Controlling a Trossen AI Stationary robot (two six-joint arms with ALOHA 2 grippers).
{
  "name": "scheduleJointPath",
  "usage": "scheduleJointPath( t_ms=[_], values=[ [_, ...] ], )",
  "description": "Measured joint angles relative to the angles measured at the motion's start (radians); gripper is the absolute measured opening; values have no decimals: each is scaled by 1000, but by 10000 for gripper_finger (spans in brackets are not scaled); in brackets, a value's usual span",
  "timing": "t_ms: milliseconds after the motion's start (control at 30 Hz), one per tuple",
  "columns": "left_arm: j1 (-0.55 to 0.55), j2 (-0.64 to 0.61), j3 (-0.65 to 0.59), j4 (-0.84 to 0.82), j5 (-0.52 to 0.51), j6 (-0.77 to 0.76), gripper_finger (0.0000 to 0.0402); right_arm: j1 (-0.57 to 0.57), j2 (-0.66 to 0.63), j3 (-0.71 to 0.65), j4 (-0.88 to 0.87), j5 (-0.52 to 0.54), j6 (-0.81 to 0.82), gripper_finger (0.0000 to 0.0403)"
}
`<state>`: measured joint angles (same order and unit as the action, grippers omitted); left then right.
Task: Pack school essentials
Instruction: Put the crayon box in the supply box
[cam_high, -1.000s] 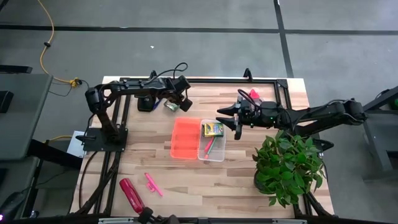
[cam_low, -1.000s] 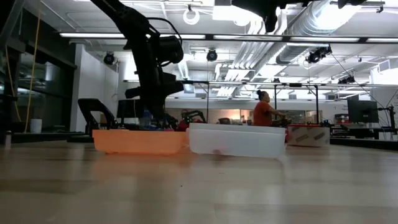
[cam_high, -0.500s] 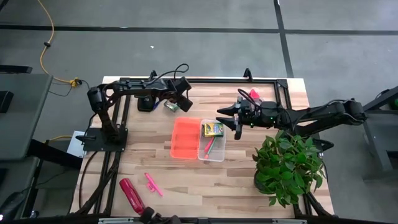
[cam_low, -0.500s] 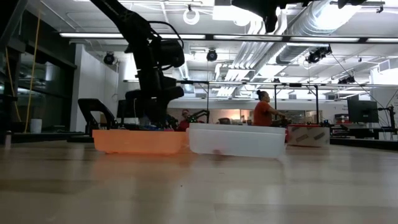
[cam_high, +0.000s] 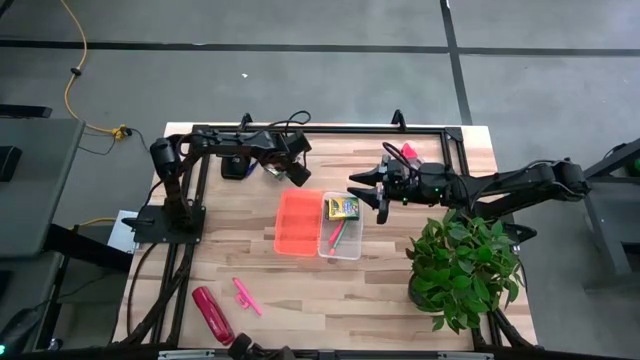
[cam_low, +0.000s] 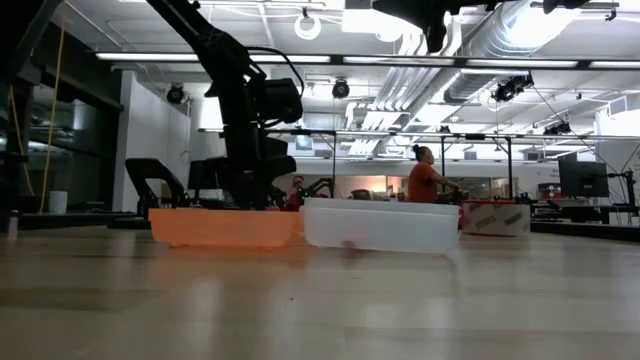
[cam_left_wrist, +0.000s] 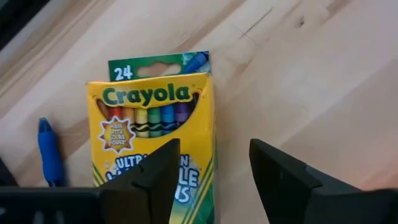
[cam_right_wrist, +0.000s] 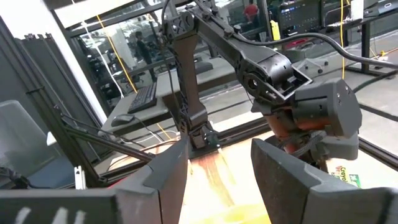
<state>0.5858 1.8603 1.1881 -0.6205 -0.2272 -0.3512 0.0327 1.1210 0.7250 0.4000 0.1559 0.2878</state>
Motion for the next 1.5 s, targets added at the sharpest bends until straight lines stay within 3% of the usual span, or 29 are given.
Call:
scheduleJointPath(
  t_ms=[433,900,1000,1200,1500],
  values=[
    [-1,0,-9,3,-22,-5,102,0,0,0,0,0,0,169],
    [-37,0,-46,16,-75,0,125,0,0,0,1,39,0,169],
    [-37,0,-46,19,-75,33,100,0,0,0,1,39,0,169],
    [-37,0,-46,18,-63,89,9,0,0,0,1,39,0,169],
    [-37,-74,-47,-4,-29,153,1,0,0,0,1,42,0,169]
  ],
)
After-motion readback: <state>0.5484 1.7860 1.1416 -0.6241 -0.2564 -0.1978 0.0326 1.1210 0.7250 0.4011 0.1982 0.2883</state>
